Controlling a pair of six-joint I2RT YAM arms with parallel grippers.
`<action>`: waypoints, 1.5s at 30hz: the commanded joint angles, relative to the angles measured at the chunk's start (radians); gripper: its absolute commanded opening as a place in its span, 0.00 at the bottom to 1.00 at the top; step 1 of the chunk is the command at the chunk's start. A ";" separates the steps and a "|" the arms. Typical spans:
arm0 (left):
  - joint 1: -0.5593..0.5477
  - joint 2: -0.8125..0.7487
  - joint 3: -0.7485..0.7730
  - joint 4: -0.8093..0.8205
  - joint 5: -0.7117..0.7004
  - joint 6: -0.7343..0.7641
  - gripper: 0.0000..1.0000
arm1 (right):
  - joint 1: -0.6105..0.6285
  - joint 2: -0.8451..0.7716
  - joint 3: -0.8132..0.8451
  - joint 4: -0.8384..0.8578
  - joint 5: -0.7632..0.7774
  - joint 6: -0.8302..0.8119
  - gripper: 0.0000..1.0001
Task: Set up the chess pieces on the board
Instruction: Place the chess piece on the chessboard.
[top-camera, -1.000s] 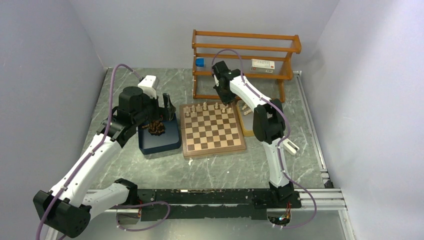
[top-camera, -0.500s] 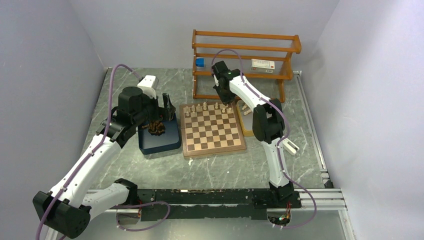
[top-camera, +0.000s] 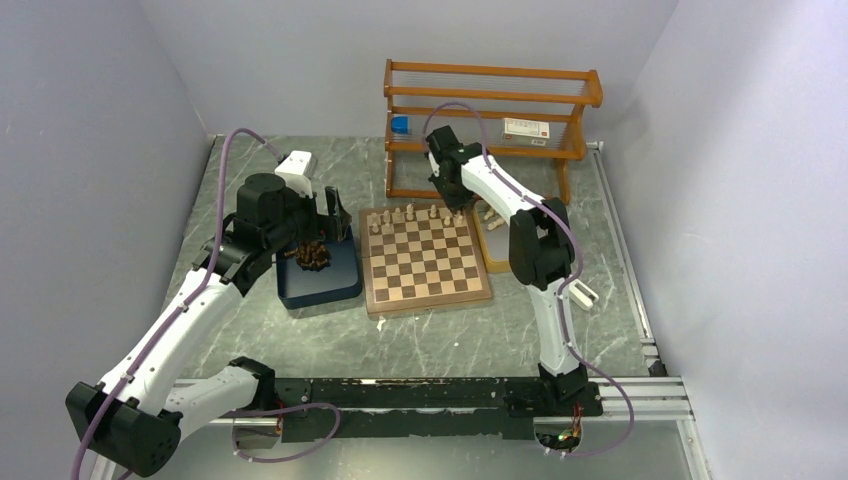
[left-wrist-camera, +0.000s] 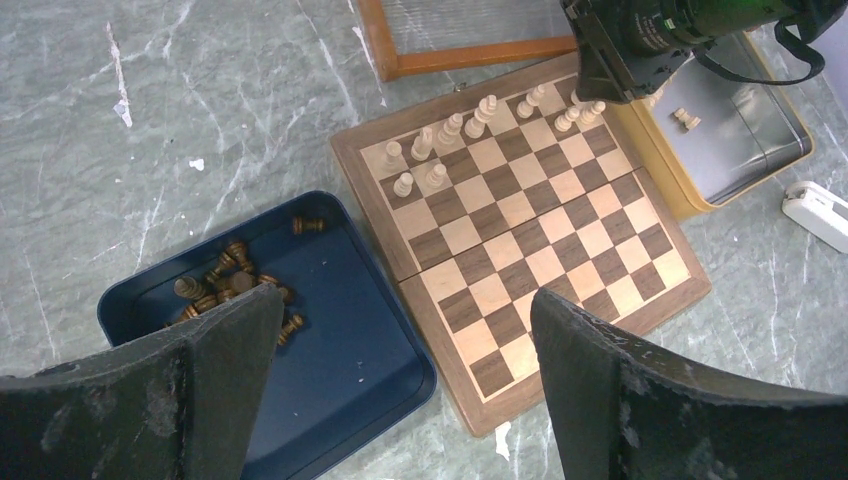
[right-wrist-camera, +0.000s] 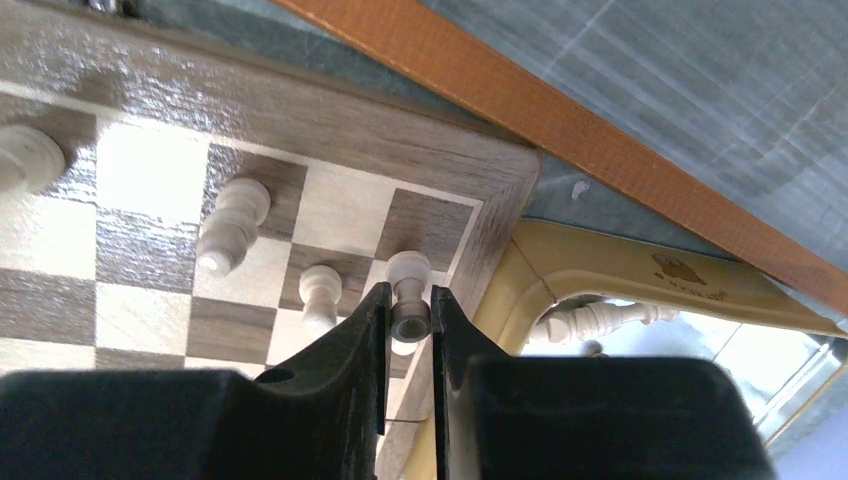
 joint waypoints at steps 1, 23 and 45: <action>0.001 -0.016 -0.009 0.005 -0.020 0.004 0.98 | 0.003 -0.064 -0.041 0.031 0.013 -0.097 0.14; 0.001 -0.020 -0.009 0.003 -0.020 0.004 0.98 | 0.003 -0.034 -0.022 0.030 -0.002 -0.108 0.24; 0.001 -0.022 -0.009 0.005 -0.020 0.004 0.98 | 0.006 -0.030 -0.037 0.057 0.009 -0.102 0.28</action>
